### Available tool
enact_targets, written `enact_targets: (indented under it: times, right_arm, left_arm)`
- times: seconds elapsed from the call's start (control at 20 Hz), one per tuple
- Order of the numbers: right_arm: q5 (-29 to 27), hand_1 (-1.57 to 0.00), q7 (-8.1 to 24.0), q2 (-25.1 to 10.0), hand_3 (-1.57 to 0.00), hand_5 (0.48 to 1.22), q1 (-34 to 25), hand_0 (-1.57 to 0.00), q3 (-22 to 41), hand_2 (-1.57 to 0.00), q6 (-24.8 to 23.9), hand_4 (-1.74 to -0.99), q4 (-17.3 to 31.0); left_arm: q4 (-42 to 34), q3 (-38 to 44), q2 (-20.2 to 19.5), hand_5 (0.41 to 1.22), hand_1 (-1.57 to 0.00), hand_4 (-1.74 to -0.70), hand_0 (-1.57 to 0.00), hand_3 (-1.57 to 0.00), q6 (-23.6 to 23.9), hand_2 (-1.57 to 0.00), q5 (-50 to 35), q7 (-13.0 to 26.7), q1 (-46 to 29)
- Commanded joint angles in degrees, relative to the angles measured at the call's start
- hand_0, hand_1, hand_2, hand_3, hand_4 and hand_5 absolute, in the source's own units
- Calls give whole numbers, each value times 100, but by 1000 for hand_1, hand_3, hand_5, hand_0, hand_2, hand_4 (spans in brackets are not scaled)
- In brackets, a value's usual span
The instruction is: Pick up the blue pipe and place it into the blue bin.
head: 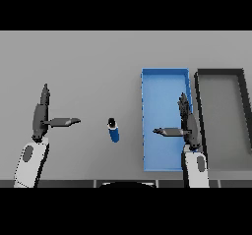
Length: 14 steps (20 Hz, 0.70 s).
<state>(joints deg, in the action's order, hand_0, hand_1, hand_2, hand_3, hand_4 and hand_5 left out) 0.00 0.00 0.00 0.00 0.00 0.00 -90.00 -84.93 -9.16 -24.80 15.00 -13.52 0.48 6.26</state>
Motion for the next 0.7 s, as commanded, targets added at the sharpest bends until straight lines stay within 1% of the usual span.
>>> enact_targets:
  times: [0.0, 0.25, 0.3, 0.35, 0.4, 0.5, 0.6, 0.65]
  right_arm:
    - [-11, 1, -5, -13, 1, 629, 7, 1, -11, 1, 4, -1205, -4]
    - [-132, 1, -50, -132, 1, 629, 60, 1, -106, 1, 109, -1205, -9]
    - [299, 1, -539, -525, 1, 629, 249, 1, 29, 1, 162, -1205, -218]
    - [565, 1, -851, -745, 1, 628, 470, 1, 149, 1, 226, -1201, -360]
    - [736, 1, -921, -837, 1, 627, 621, 1, 251, 1, 246, -1197, -513]
    - [910, 1, -832, -908, 1, 622, 732, 1, 334, 1, 224, -1193, -655]
    - [894, 1, -830, -920, 1, 625, 817, 1, 388, 1, 296, -1206, -772]
    - [887, 1, -710, -933, 1, 625, 752, 1, 372, 1, 289, -1203, -775]
  left_arm:
    - [-14, -10, 12, 593, 1, -966, 1, 1, 12, 1, 9, -28, -5]
    - [-141, -136, 109, 593, 1, -966, 1, 1, 111, 1, 106, -8, -77]
    - [-156, -282, -258, 593, 1, -966, 1, 1, -438, 1, 161, -362, -253]
    - [-118, -328, -534, 592, 1, -963, 1, 1, -789, 1, 197, -629, -406]
    - [5, -330, -689, 590, 1, -960, 1, 1, -1043, 1, 179, -721, -381]
    - [-38, -394, -812, 592, 1, -959, 1, 1, -1247, 1, 202, -830, -315]
    - [41, -402, -870, 594, 1, -960, 1, 1, -1448, 1, 134, -888, -298]
    - [-48, -437, -911, 593, 1, -960, 1, 1, -1570, 1, 85, -939, -337]
